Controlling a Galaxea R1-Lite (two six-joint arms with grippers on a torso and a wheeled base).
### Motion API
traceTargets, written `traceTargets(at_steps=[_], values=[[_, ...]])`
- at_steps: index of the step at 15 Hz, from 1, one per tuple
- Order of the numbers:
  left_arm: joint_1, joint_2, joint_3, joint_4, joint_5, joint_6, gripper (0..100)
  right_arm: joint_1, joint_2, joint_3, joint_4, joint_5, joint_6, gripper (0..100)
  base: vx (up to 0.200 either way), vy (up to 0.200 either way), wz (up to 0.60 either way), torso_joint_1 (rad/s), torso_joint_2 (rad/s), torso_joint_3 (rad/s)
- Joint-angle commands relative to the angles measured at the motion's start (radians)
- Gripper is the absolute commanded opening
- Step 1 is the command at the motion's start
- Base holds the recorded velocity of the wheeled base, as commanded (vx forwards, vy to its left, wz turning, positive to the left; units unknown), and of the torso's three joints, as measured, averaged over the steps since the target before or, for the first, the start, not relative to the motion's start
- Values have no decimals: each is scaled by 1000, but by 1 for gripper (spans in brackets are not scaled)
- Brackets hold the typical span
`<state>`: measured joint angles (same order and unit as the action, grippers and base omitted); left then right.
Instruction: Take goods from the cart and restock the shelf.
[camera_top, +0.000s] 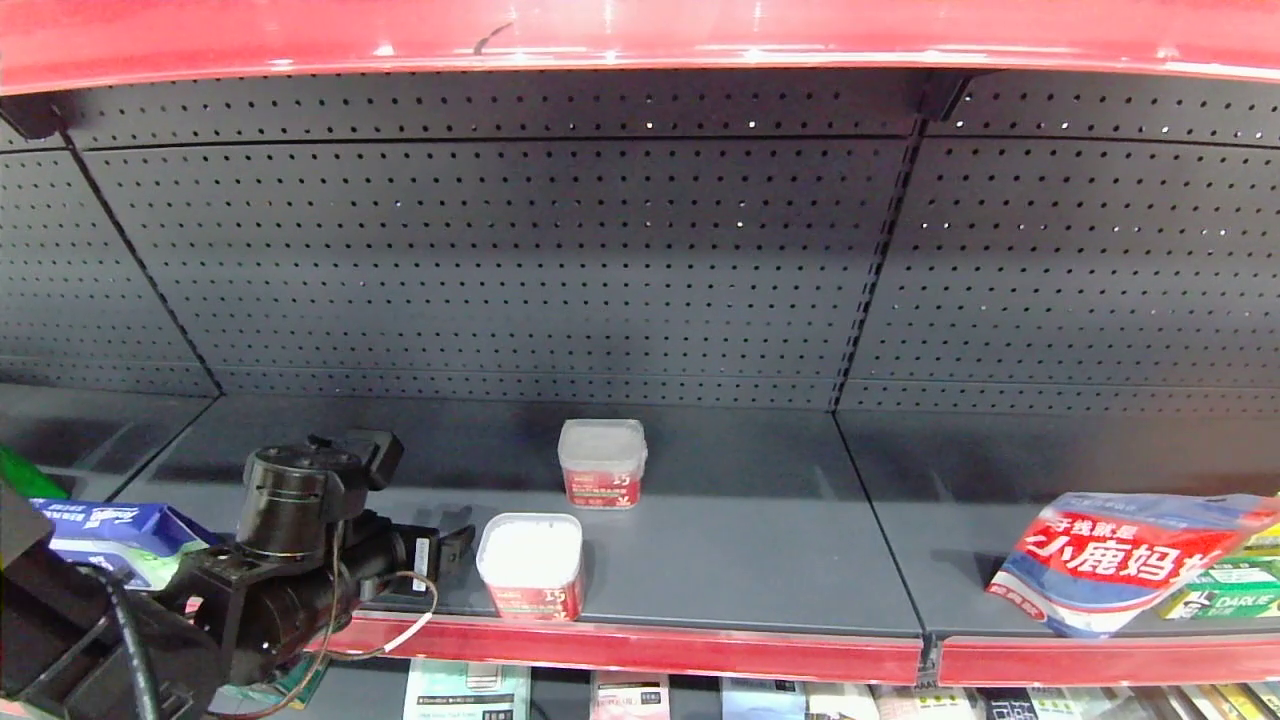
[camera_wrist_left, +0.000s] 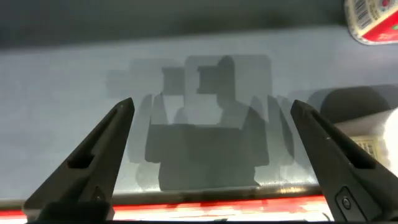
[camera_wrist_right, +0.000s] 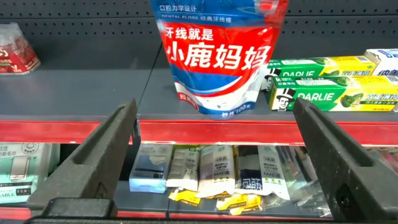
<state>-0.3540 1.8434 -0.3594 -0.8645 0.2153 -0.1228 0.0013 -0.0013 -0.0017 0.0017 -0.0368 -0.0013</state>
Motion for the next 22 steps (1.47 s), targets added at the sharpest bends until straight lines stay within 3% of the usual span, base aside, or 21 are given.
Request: traceTargets(at_steps=[1, 9, 12, 22], values=[[-2, 22, -3, 1, 1, 0, 100, 0, 1, 0, 0, 0, 0, 100, 0, 0, 0, 0, 0, 0], [-22, 39, -39, 1, -63, -9, 100, 0, 1, 0, 0, 0, 0, 100, 0, 0, 0, 0, 0, 0], [-52, 57, -70, 1, -67, -12, 100, 0, 1, 0, 0, 0, 0, 100, 0, 0, 0, 0, 0, 0], [-79, 77, -75, 1, -67, -12, 100, 0, 1, 0, 0, 0, 0, 100, 0, 0, 0, 0, 0, 0]])
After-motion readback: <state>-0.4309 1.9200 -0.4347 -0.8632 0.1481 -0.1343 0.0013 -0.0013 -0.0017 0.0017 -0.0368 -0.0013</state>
